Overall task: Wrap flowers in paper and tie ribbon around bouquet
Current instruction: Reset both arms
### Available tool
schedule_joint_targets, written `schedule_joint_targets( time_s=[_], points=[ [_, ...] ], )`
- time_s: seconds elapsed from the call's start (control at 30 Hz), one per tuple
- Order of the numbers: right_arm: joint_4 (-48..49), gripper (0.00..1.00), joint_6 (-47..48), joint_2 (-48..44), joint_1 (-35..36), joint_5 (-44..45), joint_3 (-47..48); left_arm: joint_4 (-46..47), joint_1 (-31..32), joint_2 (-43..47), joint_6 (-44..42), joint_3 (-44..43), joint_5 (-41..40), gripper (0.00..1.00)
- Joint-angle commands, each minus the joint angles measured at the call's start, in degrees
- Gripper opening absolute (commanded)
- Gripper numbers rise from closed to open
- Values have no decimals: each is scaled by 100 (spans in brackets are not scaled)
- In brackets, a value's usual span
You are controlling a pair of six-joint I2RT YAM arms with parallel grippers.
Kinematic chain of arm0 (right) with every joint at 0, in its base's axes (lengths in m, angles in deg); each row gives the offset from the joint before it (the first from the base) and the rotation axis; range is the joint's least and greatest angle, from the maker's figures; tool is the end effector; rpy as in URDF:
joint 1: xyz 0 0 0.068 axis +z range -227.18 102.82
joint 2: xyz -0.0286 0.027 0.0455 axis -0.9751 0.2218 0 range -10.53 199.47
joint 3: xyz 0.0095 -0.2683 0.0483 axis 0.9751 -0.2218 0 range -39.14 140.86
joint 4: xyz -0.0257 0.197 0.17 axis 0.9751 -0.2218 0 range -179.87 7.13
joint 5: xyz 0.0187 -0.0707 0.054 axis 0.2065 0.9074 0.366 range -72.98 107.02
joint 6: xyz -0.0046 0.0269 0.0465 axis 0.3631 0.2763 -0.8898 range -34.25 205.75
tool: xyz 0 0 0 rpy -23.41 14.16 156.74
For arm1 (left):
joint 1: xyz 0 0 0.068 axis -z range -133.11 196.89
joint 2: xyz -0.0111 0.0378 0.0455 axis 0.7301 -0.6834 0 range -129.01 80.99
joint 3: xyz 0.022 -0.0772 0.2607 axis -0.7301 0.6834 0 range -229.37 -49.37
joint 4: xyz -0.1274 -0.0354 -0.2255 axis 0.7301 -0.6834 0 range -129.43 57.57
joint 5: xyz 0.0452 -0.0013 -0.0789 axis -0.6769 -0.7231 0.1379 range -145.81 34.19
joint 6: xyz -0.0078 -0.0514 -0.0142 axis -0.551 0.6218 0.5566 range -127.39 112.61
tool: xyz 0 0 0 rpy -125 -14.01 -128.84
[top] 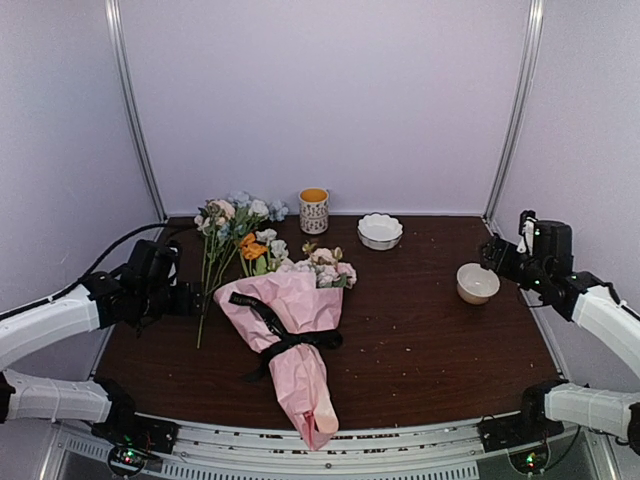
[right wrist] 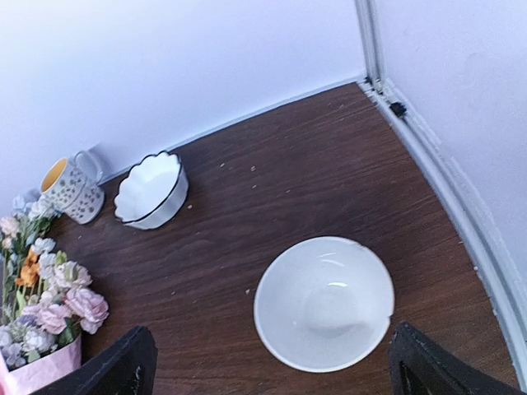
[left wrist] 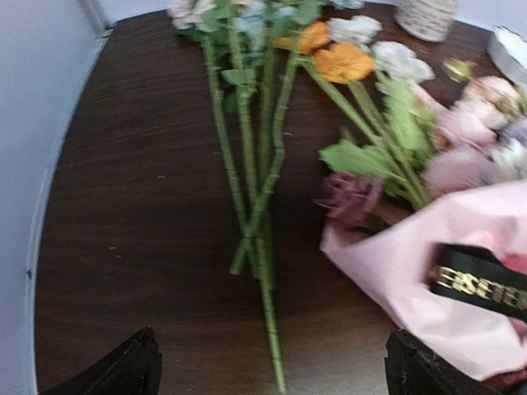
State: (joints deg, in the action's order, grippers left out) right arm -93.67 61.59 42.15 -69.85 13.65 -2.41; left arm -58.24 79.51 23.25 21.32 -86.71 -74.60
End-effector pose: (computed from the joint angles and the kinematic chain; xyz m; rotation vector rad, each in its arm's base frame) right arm 0.2079 0.0288 0.2645 0.2645 2.0439 0.4029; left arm 0.1782 -0.1004 0.2299 -0.0750 2.3264 -0.1456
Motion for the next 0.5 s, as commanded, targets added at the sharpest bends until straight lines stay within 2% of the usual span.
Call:
schedule_joint_targets(
  time_s=[0.0, 0.07, 0.23, 0.47],
  points=[
    [746, 100, 224, -325, -108, 1221, -562, 485, -335, -24, 532, 51, -1860, 98],
    [954, 100, 187, -481, -109, 1546, -791, 895, -344, 76, 663, 309, -2551, 98],
    [1509, 100, 198, -626, -109, 1687, -1330, 1574, -369, 229, 329, 730, -3639, 98],
    [1993, 100, 113, -654, -109, 1724, -1746, 1773, -430, 604, 455, 1114, -3564, 98]
  ],
)
